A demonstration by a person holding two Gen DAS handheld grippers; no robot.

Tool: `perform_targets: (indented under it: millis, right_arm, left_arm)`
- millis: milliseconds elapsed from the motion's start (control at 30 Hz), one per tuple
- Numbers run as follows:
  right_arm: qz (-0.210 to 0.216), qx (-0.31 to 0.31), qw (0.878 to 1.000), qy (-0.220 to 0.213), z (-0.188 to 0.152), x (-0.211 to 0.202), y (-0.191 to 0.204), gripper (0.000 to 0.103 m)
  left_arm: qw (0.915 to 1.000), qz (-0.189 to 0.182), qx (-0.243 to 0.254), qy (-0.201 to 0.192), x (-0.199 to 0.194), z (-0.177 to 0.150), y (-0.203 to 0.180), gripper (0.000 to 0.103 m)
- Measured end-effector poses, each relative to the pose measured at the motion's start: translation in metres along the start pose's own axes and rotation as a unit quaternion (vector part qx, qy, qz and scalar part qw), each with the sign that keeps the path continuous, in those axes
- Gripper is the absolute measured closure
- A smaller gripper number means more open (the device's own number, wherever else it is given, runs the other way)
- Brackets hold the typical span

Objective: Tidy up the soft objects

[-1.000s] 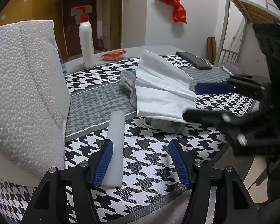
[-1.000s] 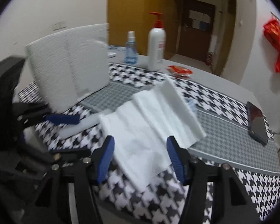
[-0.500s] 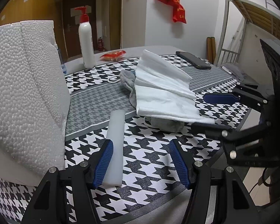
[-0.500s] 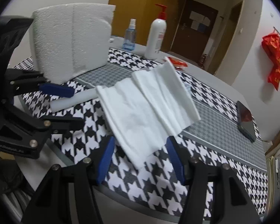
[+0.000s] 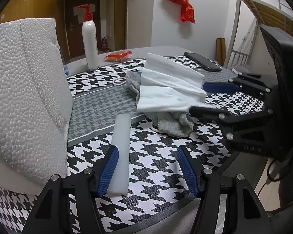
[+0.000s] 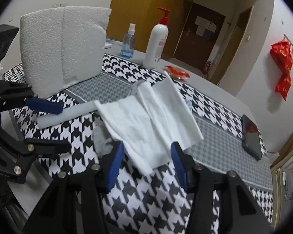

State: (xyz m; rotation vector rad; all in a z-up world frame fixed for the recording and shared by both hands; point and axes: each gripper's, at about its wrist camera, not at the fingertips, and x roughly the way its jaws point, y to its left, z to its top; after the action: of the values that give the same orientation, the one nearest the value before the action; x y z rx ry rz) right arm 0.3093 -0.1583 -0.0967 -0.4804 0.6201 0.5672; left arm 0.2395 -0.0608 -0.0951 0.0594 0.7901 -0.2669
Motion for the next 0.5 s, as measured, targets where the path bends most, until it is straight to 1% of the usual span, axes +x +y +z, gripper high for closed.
perform_targets:
  millis: [133,200,300,433,500]
  right_arm:
    - [-0.004,-0.003,1.000,0.004,0.005,0.007,-0.005,0.048]
    - [-0.004,-0.015,1.000,0.012,0.006,0.013,-0.005,0.048]
    - [0.023,-0.023,0.999,0.012,0.009,0.017,-0.005,0.048]
    - [0.062,-0.011,0.998,0.011,0.014,0.022,-0.012,0.047]
    - [0.063,-0.012,0.998,0.013,0.016,0.026,-0.013,0.047]
  left_arm:
    - [1.0000,0.000,0.001,0.002,0.001,0.000,0.000,0.039]
    - [1.0000,0.001,0.002,0.002,0.002,0.000,0.001,0.039]
    - [1.0000,0.001,0.002,0.004,0.003,0.001,0.001,0.039]
    - [1.0000,0.002,0.003,0.005,0.005,0.002,0.002,0.039]
    - [1.0000,0.001,0.004,0.008,0.006,0.002,0.002,0.039]
